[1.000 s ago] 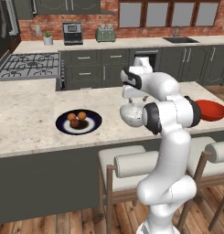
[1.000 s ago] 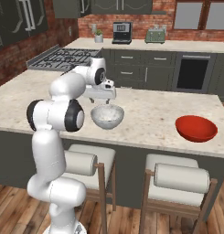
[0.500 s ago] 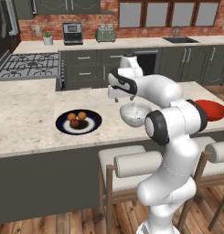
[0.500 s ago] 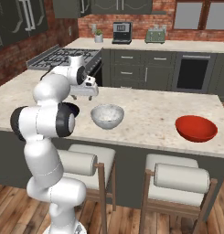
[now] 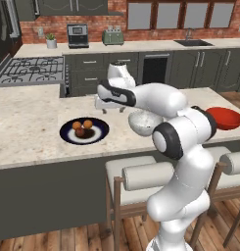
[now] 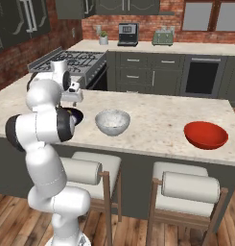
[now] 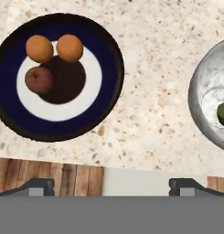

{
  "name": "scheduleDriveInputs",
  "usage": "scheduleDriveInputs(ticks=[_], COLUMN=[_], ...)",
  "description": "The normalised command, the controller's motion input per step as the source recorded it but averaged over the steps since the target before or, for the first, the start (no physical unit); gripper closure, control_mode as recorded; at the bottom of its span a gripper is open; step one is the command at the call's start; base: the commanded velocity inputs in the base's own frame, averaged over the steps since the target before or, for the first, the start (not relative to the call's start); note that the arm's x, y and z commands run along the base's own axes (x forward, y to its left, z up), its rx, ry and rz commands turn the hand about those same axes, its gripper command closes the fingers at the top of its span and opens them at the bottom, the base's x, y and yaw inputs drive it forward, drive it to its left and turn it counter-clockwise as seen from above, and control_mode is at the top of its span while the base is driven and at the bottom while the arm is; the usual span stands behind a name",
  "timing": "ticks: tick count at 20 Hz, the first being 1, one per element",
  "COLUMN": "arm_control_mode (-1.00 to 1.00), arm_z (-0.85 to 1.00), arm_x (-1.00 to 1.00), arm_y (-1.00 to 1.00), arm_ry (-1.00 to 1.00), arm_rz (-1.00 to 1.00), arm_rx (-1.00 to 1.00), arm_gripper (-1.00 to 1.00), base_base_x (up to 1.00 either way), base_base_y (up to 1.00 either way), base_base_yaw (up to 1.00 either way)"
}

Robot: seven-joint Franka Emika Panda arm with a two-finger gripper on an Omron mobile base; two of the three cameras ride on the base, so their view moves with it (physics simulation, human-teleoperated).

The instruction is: Take the fruits from the plate on the dining counter and place two fruits in each bowl.

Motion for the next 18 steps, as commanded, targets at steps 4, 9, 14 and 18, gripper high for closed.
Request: scheduleDriveInputs(ticks=[4,9,14,18], arm_control_mode=[-1.0,-1.0,-1.0,-1.0], arm_z=[0.0,0.0,-0.21,-0.35], arm_x=[0.0,0.0,0.0,0.29], arm_y=[0.7,0.46,0.32,0.28], arm_ry=[0.0,0.02,0.0,0.0], arm_rz=[0.0,0.0,0.0,0.0], arm_rx=[0.01,0.02,0.03,0.02], arm_gripper=[-1.0,-1.0,-1.0,-1.0], base_base_x=[0.0,0.0,0.0,0.0], base_base_y=[0.0,0.0,0.0,0.0], base_base_yaw=[0.0,0.0,0.0,0.0])
